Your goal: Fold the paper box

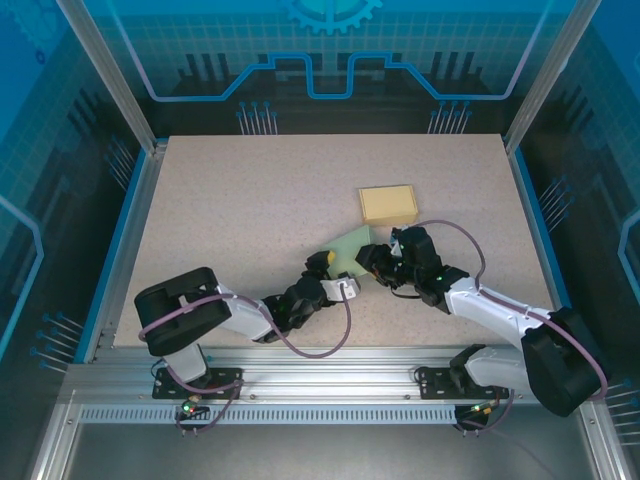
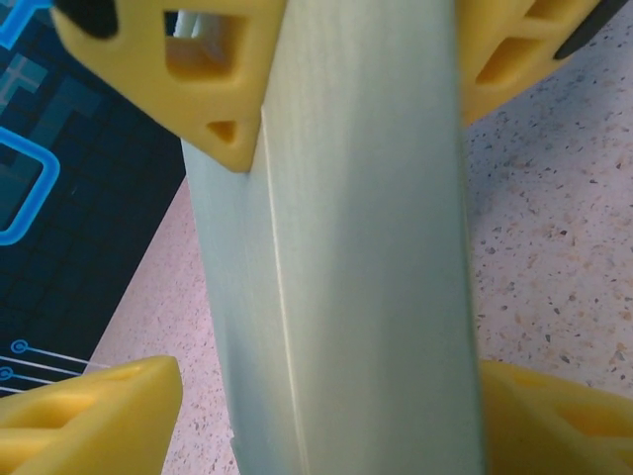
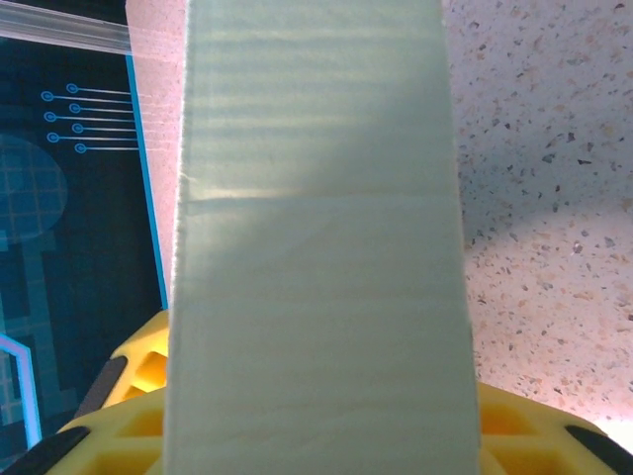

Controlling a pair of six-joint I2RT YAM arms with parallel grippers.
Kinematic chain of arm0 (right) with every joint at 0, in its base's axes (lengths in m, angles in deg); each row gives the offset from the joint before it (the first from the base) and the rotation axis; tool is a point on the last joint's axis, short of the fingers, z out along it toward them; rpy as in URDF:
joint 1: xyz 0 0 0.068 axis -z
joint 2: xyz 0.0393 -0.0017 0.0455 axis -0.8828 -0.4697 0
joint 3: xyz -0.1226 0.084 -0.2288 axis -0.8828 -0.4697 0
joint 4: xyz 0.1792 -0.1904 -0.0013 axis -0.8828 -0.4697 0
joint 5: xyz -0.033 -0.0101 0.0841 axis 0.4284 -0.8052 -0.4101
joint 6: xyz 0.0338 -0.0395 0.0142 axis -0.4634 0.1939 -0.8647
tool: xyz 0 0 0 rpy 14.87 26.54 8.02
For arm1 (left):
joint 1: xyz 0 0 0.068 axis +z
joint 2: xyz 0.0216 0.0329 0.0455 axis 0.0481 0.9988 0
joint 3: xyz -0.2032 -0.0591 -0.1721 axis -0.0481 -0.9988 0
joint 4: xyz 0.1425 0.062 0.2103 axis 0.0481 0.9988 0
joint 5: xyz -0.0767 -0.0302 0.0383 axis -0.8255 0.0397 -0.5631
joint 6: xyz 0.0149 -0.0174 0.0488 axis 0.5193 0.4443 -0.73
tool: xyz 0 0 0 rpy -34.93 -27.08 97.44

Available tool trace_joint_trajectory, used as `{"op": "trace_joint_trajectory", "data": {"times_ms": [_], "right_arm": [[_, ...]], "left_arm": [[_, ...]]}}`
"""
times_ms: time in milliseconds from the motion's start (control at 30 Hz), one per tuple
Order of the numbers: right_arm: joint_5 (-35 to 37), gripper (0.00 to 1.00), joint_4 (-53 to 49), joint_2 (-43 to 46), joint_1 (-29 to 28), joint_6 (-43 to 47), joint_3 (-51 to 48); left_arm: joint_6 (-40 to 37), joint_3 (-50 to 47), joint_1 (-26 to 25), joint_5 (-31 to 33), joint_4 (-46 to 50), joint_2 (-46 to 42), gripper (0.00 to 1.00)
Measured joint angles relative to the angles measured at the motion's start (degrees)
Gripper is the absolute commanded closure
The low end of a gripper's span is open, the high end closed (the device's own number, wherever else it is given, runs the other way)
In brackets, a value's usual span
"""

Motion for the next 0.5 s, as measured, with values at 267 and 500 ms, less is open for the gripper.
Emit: {"op": "trace_joint_trajectory", "data": {"times_ms": [267, 500], "right_arm": [[0.3, 0.5, 0.6, 0.7, 0.0, -0.3, 0.0], [0.9, 0.22, -4.4, 3.7, 0.0, 2.1, 0.3]], "left_arm": [[-0.6, 0.0, -0.4, 0.4, -0.4, 0.1, 0.55], [-0.7, 0.1, -0.4, -1.0, 6.7, -5.0, 0.61]]}}
